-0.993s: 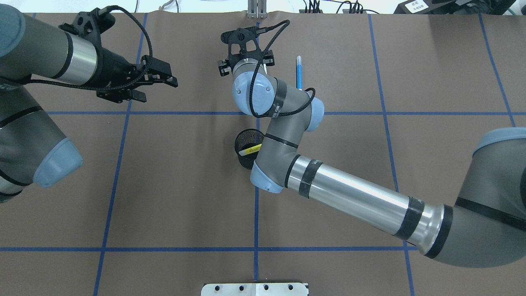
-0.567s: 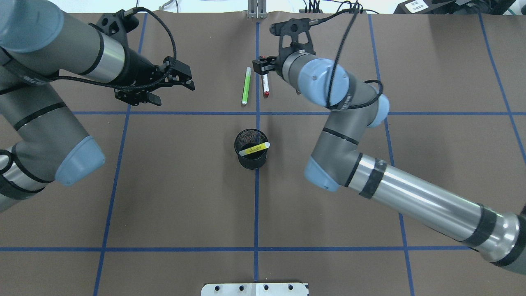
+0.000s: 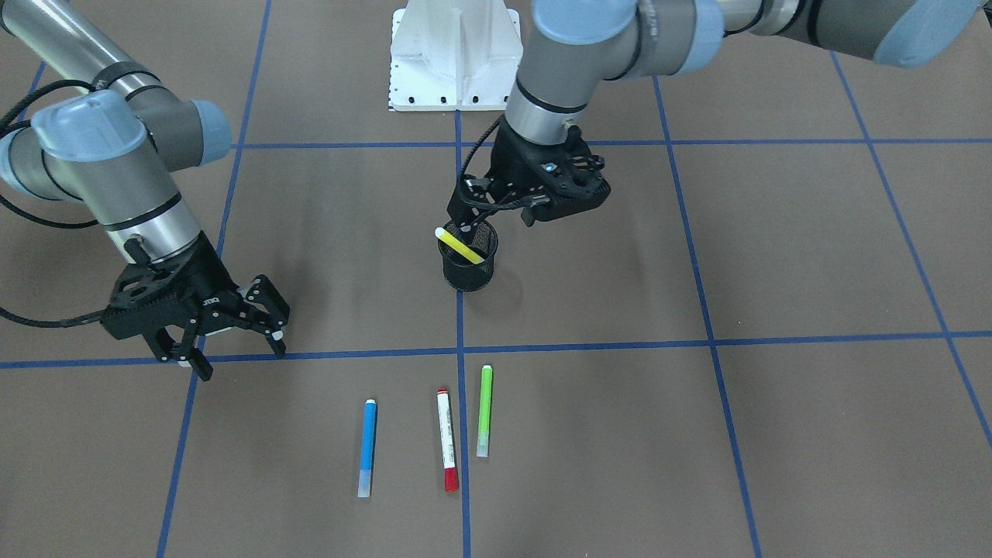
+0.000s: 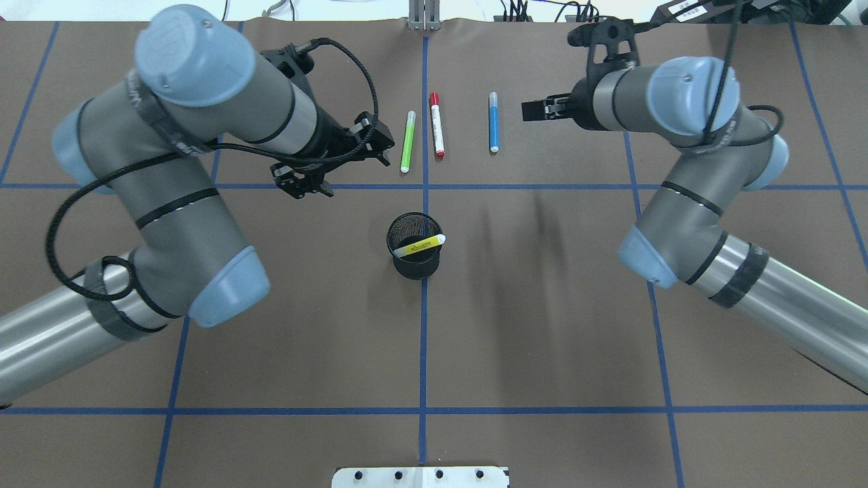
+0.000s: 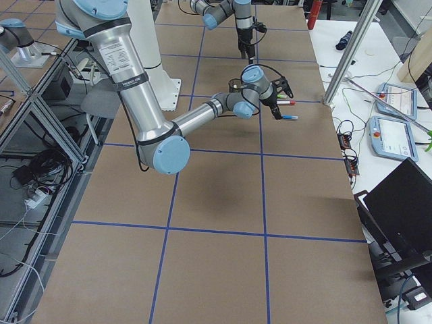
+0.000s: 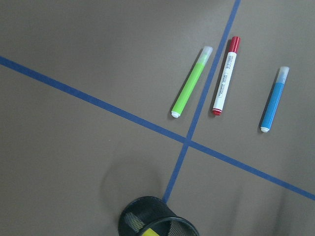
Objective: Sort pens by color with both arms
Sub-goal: 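Retract the right arm while the left arm reaches over the cup, then grasp the yellow marker in the cup with the left gripper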
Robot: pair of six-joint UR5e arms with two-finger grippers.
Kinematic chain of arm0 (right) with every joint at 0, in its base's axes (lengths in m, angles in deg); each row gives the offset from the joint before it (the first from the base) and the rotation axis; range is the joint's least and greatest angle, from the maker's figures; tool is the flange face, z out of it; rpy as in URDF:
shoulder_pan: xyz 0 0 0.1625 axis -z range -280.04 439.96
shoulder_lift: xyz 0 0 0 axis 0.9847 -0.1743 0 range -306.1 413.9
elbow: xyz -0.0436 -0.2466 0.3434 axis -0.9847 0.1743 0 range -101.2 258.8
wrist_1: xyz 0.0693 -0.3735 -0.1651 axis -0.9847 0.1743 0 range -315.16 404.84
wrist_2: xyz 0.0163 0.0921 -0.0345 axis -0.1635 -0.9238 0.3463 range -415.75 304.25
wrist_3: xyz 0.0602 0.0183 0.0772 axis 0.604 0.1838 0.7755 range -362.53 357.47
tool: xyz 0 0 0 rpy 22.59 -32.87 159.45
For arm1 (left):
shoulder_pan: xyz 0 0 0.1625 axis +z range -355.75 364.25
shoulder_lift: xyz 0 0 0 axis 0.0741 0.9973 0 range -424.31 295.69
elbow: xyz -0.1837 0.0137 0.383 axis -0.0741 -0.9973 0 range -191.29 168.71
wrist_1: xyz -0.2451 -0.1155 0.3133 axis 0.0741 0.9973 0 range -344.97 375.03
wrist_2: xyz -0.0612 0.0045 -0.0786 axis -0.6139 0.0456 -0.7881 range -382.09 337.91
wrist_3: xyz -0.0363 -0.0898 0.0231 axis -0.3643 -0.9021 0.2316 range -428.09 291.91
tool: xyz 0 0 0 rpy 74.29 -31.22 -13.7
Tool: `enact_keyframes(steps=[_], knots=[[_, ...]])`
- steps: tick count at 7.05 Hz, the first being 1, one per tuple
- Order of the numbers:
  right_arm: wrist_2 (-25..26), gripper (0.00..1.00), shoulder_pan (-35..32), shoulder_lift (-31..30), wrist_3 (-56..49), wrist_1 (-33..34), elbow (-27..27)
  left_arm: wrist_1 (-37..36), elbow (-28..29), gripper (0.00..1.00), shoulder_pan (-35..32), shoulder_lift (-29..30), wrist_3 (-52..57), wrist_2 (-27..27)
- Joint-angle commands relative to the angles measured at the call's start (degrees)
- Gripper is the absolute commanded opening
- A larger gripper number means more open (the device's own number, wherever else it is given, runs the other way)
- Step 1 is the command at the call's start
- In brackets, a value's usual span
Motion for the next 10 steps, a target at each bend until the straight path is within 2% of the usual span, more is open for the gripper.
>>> enact_keyframes(steps=[1, 2, 3, 5, 7, 9, 10], knots=[[-2.58, 0.98, -2.03, -2.52, -0.04, -0.19, -0.6, -11.13, 11.67, 1.0, 5.16, 12.99, -1.09, 10.18], [-2.41, 0.98, -2.03, -4.44, 0.05, -0.11, -2.26, -12.02, 17.3, 1.0, 6.58, 15.82, -5.44, 13.79], [-1.97, 0.98, -1.95, -5.16, 0.05, -0.1, -2.54, -13.16, 18.57, 1.0, 6.59, 16.37, -10.53, 13.83], [-1.71, 0.98, -1.86, -5.17, 0.05, -0.02, -2.36, -19.56, 18.5, 0.99, 7.73, 15.76, -19.08, 13.92], [-1.53, 0.98, -1.86, -5.25, 0.22, -0.02, -2.54, -19.59, 18.58, 0.94, 9.92, 14.79, -26.29, 14.0], [-1.44, 0.98, -1.86, -5.26, 0.4, -0.02, -2.63, -19.42, 18.76, 0.94, 12.13, 14.61, -28.34, 14.0], [-1.36, 0.98, -1.86, -5.26, 0.57, -0.02, -2.71, -19.33, 18.76, 0.84, 12.13, 14.79, -28.34, 14.0]])
